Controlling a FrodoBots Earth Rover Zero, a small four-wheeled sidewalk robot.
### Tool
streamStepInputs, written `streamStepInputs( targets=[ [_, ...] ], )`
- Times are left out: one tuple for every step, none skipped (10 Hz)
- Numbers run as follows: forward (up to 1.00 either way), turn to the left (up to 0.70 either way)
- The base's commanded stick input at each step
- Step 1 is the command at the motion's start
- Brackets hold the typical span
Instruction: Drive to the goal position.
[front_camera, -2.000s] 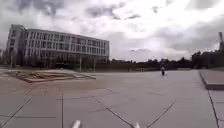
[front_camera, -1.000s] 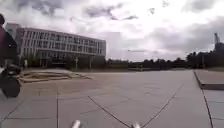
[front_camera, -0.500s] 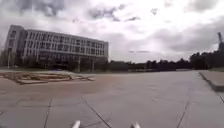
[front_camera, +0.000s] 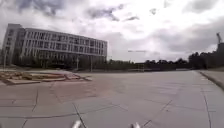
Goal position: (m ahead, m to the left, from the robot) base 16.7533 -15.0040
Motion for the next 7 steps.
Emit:
streamStepInputs(
  targets=[
    [1.0, 0.0],
    [1.0, -0.04],
    [1.0, -0.01],
    [1.0, 0.0],
    [1.0, 0.0],
    [1.0, 0.0],
    [1.0, -0.09]
  ],
)
